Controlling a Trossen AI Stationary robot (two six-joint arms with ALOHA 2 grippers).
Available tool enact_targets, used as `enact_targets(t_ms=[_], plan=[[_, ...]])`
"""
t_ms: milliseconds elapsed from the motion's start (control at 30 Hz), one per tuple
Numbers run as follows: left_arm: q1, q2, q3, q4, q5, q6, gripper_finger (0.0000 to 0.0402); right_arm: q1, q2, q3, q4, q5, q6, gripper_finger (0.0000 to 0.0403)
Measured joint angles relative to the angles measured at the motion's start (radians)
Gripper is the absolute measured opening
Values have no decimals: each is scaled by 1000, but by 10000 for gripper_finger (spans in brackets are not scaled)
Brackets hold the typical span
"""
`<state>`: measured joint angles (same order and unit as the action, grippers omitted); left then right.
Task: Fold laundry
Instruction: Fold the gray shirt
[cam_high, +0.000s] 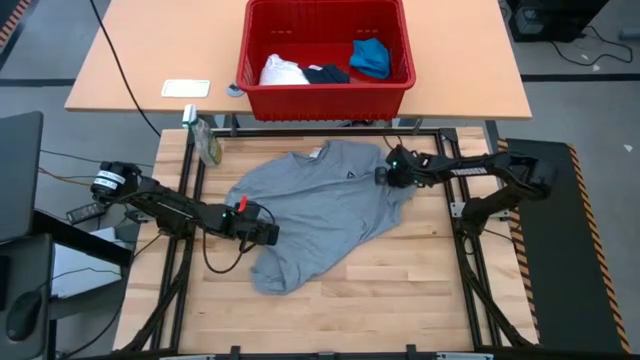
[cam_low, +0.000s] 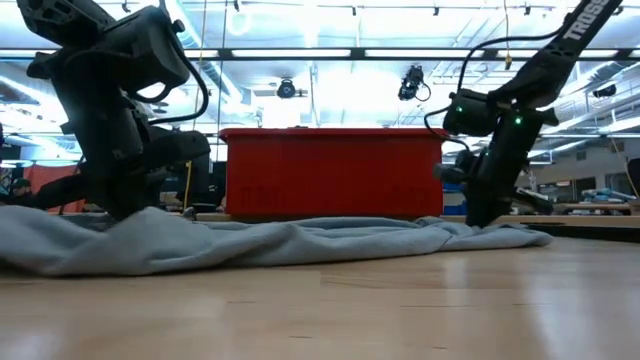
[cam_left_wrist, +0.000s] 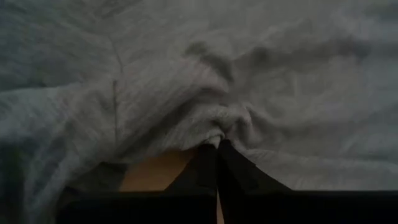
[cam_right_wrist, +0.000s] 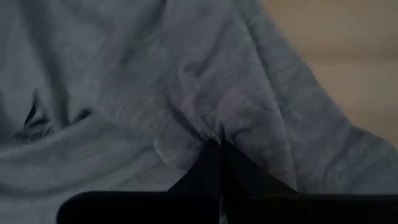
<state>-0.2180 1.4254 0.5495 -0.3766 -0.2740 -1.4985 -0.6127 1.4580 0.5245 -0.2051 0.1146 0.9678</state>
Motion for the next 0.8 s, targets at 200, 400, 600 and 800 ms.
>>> enact_targets(t_ms=[200,400,600,800], plan=[[-1,0,1,4,11,1,0,-143,-30,-6,25,22,-63,7],[-2,0,1,-3,5,39,0,-174,-86,-8,-18,-110,-137,6],[13,1,2,-14,17,86,0,24,-100,-5,-147,-239,-91,5],[60,-1,2,-10,66,257,0,85,-16,4,-90,-179,-14,3]])
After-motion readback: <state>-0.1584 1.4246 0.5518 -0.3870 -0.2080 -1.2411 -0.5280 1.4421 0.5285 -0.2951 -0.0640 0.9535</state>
